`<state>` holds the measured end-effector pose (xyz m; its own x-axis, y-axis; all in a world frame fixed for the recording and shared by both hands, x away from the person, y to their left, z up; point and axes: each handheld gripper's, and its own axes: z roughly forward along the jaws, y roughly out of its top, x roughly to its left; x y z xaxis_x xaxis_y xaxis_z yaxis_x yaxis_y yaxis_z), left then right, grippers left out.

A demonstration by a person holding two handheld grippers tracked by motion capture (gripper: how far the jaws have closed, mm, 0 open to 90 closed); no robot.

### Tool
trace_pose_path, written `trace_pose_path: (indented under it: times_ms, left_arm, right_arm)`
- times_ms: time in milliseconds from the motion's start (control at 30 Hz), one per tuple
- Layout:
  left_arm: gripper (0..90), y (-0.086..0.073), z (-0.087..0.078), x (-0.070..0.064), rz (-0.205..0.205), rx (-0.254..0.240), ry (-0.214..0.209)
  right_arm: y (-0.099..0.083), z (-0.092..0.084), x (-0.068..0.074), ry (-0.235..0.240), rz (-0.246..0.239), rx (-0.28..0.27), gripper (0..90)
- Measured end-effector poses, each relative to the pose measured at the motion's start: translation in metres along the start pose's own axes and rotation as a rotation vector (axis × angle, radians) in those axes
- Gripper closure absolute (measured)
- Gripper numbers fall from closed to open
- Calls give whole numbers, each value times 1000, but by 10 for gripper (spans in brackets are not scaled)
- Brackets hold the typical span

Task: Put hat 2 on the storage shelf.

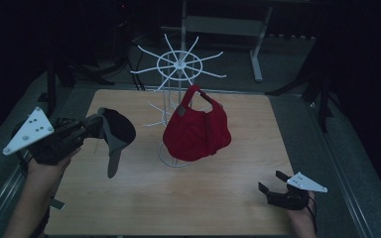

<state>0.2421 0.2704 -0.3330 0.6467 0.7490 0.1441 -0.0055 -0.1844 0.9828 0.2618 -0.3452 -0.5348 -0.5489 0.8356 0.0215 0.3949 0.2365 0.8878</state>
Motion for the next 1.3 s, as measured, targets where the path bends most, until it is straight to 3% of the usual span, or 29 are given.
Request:
trace_pose_path:
  times_ms: [433,567,867,1000,1300]
  left_arm:
    - [875,48,27,0,55,-20,-29]
    - [874,64,32,-2,86,-20,-24]
    - [873,93,48,-1,117,-35,-11]
    - [873,102,58,1,119,-29,-8]
    - [872,105,73,-6,131,-20,-66]
  right_arm:
    - [-1,0,0,2,2,5,141]
    - [0,0,0,3,0,4,141]
    - [-1,-3,-1,3,8,-1,143]
    - [-2,-2,-1,3,7,2,143]
    - [-3,-1,-2,4,9,10,143]
